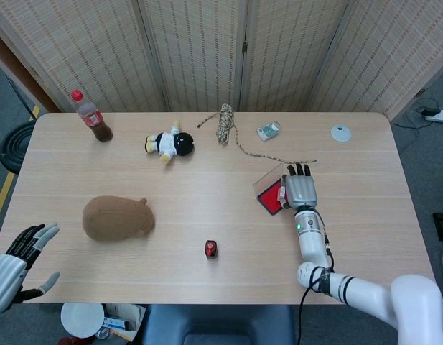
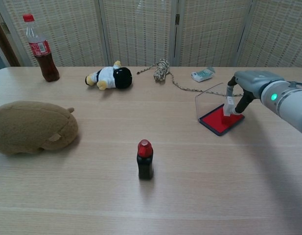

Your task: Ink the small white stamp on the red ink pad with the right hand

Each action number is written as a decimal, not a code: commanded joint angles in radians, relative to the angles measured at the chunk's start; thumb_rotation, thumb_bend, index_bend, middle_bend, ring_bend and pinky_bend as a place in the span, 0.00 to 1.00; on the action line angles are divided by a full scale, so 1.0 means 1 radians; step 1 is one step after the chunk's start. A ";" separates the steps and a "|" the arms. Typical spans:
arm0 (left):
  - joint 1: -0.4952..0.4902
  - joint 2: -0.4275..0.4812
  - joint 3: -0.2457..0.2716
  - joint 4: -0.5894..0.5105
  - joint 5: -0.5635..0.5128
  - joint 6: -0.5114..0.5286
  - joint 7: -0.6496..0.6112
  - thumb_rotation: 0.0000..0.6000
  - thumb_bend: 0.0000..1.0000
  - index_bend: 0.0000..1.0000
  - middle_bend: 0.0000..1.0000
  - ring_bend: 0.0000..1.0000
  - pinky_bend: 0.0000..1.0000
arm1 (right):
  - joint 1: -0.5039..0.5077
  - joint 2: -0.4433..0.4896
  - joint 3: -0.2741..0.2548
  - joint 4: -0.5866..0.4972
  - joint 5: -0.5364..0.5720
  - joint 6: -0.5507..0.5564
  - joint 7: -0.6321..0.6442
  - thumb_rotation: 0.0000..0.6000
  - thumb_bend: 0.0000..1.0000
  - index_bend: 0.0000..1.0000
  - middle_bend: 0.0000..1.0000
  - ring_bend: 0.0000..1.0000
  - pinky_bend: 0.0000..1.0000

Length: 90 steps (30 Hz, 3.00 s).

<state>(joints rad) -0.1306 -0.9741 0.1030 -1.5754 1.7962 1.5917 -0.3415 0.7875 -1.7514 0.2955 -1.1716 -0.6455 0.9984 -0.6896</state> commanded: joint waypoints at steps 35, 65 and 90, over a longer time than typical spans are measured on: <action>-0.002 -0.026 -0.019 -0.033 -0.033 -0.037 0.117 1.00 0.34 0.00 0.00 0.00 0.06 | -0.159 0.275 -0.083 -0.422 -0.100 0.124 0.079 1.00 0.29 0.69 0.13 0.00 0.00; 0.027 -0.018 -0.009 -0.039 -0.006 0.004 0.125 1.00 0.34 0.00 0.00 0.00 0.06 | -0.227 0.154 -0.162 -0.219 -0.191 0.029 0.241 1.00 0.30 0.69 0.10 0.00 0.00; 0.030 -0.015 -0.016 -0.036 -0.015 0.007 0.112 1.00 0.34 0.00 0.00 0.00 0.06 | -0.220 0.200 -0.165 -0.267 -0.178 -0.006 0.208 1.00 0.27 0.25 0.01 0.00 0.00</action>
<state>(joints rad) -0.1010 -0.9895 0.0871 -1.6112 1.7810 1.5982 -0.2297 0.5672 -1.5519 0.1311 -1.4384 -0.8233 0.9924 -0.4813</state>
